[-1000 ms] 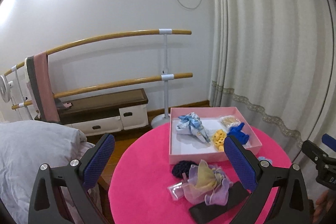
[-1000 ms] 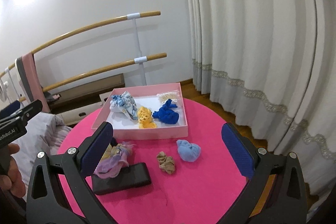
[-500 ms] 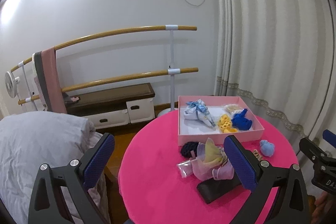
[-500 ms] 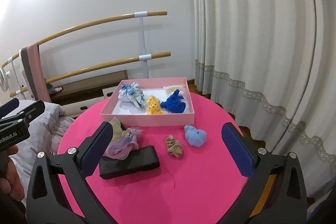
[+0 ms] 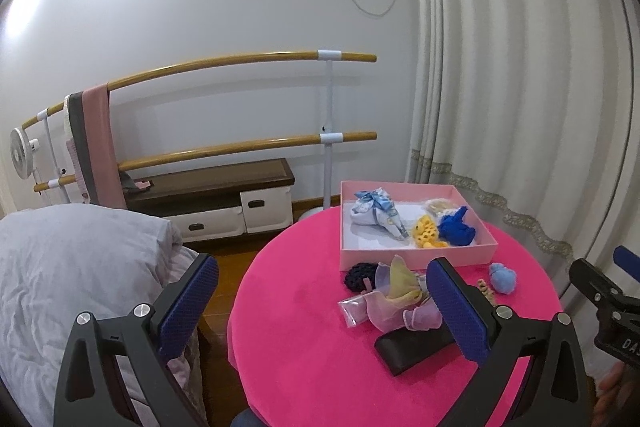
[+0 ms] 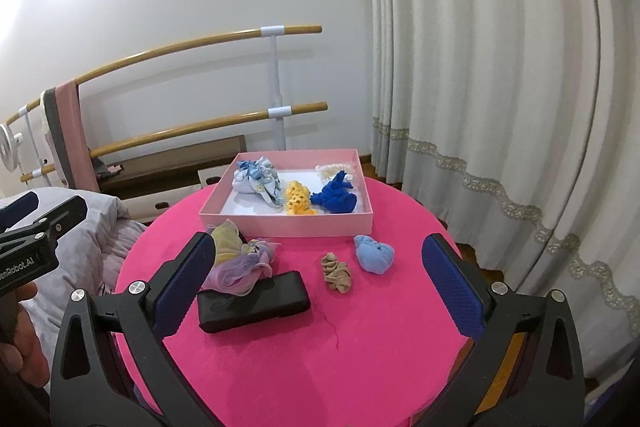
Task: Organize soft objects
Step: 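Withdraw both tools from the box back over the table, then grasp the tulle scrunchie with the left gripper while the right gripper grasps the light-blue sock ball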
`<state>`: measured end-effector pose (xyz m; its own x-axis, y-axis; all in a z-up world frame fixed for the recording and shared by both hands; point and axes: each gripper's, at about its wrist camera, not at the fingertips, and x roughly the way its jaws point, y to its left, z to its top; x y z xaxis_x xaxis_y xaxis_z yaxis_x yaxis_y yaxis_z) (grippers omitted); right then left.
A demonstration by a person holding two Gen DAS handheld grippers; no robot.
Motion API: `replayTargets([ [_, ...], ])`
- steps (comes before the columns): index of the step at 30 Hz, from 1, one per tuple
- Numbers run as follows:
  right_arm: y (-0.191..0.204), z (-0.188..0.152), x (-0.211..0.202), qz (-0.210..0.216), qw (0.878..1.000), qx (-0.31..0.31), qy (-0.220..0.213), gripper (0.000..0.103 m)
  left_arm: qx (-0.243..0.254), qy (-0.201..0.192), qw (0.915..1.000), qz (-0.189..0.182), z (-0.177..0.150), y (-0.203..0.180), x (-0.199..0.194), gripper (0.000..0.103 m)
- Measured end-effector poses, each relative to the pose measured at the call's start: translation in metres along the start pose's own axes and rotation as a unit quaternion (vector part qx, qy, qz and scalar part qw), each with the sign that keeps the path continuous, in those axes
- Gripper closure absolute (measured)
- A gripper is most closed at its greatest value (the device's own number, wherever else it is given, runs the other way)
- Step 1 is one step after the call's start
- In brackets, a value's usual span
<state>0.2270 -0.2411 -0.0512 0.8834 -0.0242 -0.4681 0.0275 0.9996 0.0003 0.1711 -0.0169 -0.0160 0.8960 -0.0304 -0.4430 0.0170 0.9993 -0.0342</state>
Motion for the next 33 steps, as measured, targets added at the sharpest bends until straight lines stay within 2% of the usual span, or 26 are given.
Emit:
replayTargets([
  [9, -0.002, -0.002, 0.000, -0.004, 1.000, 0.003, 0.006, 0.000, -0.003, 0.009, 0.9999, -0.004, -0.006, 0.003, 0.004, 0.000],
  [18, -0.009, -0.007, 0.016, -0.005, 1.000, 0.009, 0.026, 0.000, 0.005, 0.036, 0.9993, -0.009, -0.011, -0.002, 0.025, 0.000],
  [33, -0.043, -0.032, 0.068, -0.019, 0.995, 0.035, 0.092, 0.000, 0.034, 0.091, 0.9945, -0.039, -0.016, -0.043, 0.090, 0.000],
])
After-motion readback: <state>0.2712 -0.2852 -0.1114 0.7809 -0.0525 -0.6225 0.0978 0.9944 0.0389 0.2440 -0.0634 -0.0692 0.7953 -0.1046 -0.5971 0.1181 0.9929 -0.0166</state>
